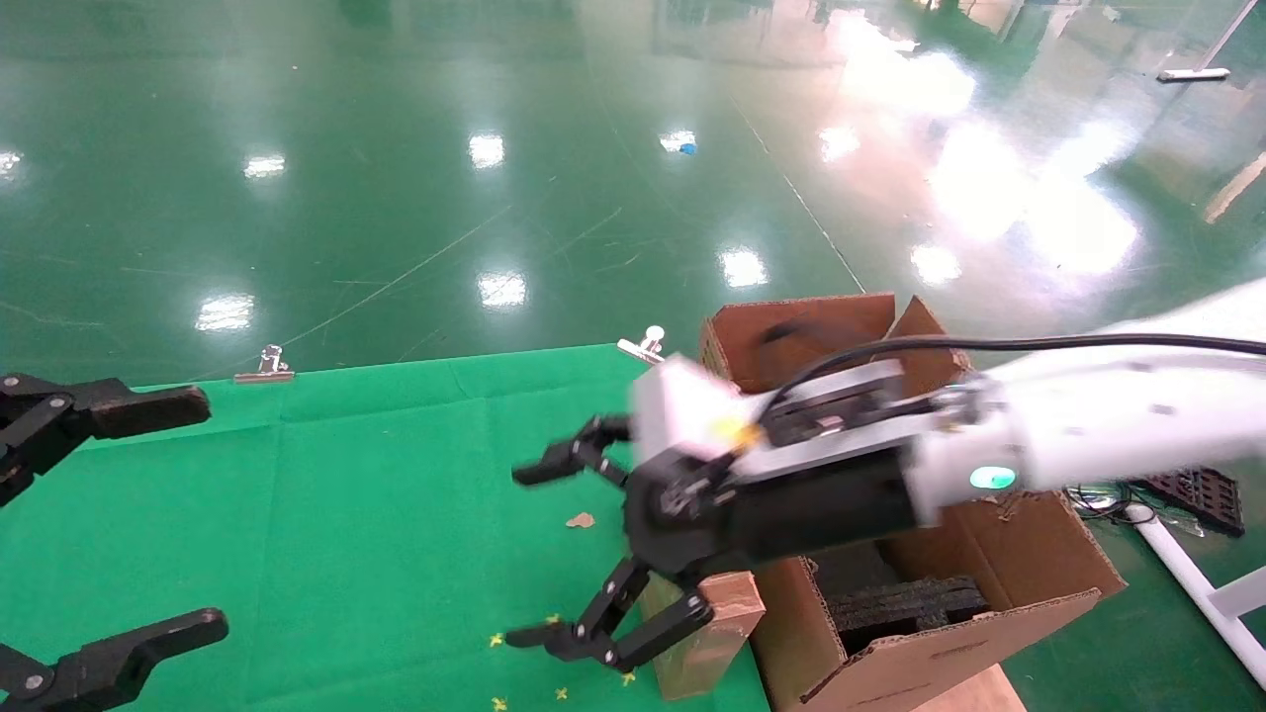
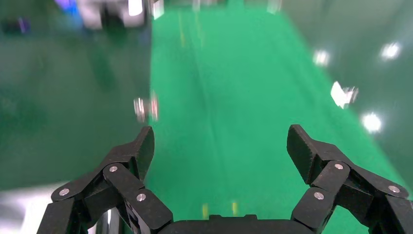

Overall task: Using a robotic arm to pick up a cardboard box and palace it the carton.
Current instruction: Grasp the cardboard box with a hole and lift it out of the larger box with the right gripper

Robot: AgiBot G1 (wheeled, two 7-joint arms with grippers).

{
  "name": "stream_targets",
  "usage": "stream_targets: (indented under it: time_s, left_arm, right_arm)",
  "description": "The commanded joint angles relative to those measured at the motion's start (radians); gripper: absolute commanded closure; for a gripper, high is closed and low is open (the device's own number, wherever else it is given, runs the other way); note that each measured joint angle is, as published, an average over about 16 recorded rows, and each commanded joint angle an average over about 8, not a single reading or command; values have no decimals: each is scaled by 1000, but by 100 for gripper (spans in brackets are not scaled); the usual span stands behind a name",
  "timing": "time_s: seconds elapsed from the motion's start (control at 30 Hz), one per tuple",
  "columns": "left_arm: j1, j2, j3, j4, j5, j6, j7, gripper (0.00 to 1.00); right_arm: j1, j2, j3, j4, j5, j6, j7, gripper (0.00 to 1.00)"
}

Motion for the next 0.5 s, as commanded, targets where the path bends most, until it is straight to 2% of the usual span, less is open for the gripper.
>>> stream_targets:
  time_s: [0.03, 0.17, 0.27, 0.37, 0.5]
  left_arm:
    - [0, 0, 0, 0, 0, 0, 0, 0]
    - [0, 0, 0, 0, 0, 0, 0, 0]
    - [0, 0, 1, 0, 0, 0, 0, 0]
    - [0, 0, 1, 0, -1, 0, 0, 0]
    - [0, 0, 1, 0, -1, 0, 1, 0]
  right_arm:
    - [58, -30, -53, 3, -105, -13, 43, 0]
    - [182, -106, -164, 3, -273, -48, 109, 0]
    - [283, -152, -260, 4, -355, -70, 147, 0]
    - [393, -181, -370, 4, -388, -82, 184, 0]
    - [541, -191, -518, 3, -375, -85, 241, 0]
